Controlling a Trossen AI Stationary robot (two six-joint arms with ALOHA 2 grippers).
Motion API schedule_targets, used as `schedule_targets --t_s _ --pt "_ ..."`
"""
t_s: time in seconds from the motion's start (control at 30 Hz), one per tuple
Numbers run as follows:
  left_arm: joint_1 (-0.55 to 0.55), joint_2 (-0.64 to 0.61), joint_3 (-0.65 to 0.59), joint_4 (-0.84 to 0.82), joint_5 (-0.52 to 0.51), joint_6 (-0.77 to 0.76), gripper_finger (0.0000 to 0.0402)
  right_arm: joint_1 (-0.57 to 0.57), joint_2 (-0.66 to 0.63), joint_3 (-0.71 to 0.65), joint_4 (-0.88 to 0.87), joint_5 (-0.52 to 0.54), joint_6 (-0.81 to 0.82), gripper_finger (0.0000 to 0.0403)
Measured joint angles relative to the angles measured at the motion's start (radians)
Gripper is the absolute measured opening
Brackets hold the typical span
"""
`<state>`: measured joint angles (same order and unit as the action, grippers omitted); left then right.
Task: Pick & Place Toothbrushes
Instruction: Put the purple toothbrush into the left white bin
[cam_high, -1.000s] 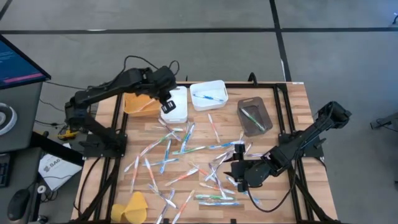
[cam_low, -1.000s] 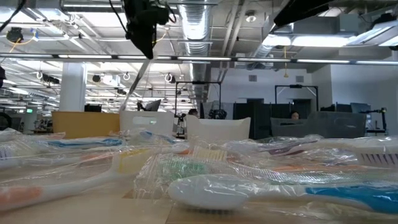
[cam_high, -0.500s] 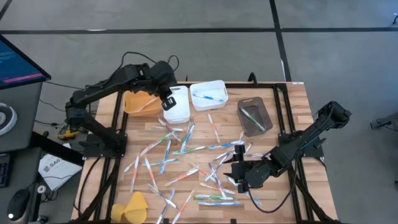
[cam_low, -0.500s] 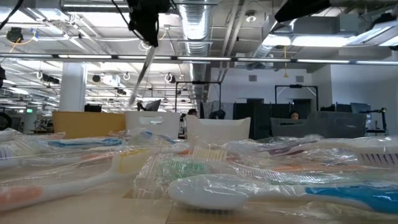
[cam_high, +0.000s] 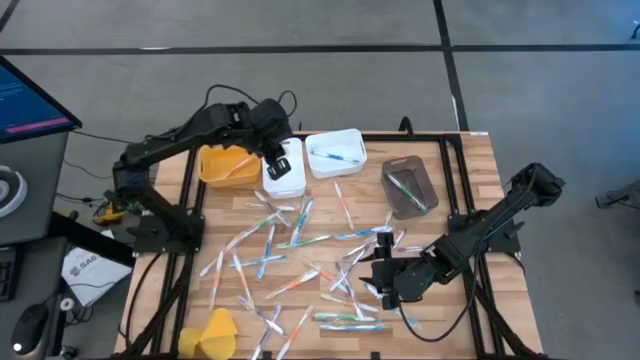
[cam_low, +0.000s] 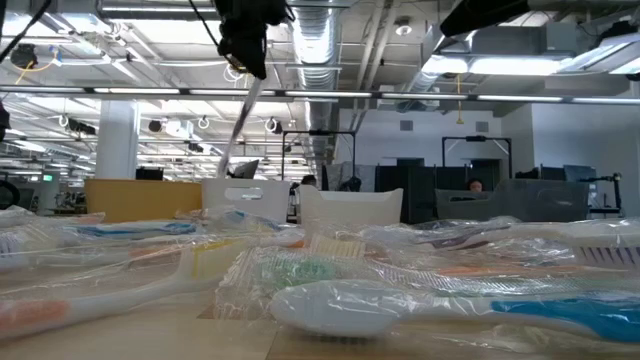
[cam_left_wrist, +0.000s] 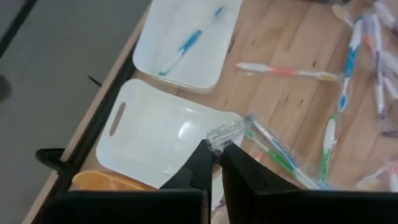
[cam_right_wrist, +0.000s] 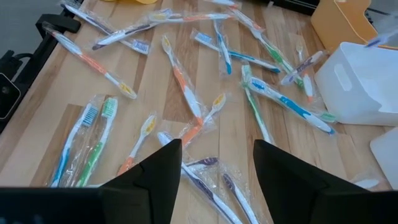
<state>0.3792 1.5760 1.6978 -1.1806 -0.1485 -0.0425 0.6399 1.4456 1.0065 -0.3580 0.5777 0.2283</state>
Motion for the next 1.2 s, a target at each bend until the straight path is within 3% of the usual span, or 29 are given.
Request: schedule_targets --t_s 0.47,0.8,1.2 --pt "0.098 0.154 -0.001 -0.002 0.17 -0.074 0.0007 0.0 0.0 -0.024 0.0 0.0 0.008 0.0192" --pt "0.164 0.157 -0.003 0.001 0.216 -0.075 0.0008 0.0 0.0 -0.024 0.003 0.0 0.009 0.0193" --pt "0.205 0.157 -0.118 0.102 0.225 -0.097 0.001 -0.001 0.0 -0.024 0.004 0.0 0.009 0.0192"
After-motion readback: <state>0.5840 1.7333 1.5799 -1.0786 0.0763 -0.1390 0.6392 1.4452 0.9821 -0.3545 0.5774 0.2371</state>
